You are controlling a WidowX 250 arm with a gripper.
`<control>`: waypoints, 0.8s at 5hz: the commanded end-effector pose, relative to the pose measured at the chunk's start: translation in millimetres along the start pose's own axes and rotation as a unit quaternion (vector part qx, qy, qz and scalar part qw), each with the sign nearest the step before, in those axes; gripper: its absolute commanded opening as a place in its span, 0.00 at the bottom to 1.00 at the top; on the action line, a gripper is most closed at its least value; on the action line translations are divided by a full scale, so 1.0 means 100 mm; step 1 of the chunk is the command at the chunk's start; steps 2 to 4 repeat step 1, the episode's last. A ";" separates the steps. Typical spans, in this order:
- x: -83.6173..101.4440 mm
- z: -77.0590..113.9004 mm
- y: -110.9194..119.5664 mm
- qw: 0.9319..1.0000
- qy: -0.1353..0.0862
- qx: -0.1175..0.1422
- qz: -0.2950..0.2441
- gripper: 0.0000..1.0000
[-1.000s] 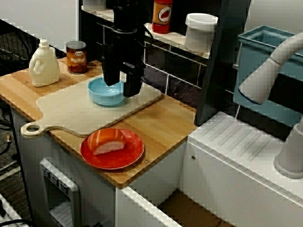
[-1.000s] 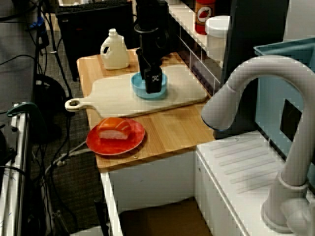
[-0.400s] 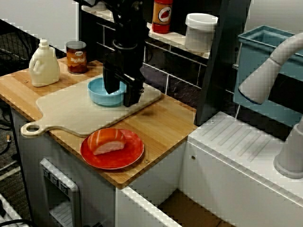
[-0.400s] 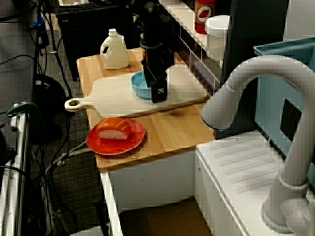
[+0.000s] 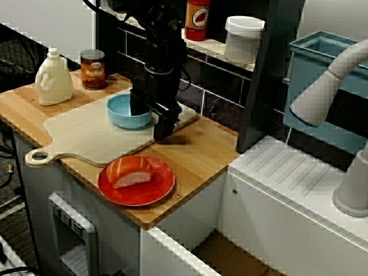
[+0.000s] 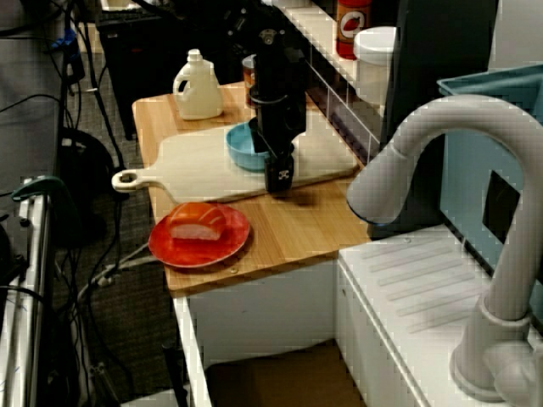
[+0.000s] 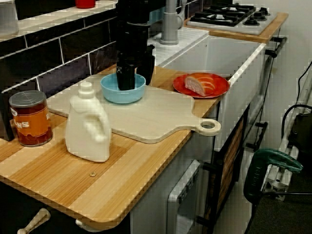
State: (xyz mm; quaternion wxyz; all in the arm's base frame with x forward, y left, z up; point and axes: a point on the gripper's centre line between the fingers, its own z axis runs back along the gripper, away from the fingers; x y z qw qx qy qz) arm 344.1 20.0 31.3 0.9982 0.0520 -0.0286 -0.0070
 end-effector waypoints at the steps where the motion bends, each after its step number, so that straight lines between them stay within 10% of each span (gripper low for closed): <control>1: -0.09 0.25 -0.31 1.000 0.002 -0.023 -0.020 1.00; 4: -0.09 0.25 -0.31 1.000 0.002 -0.023 -0.020 1.00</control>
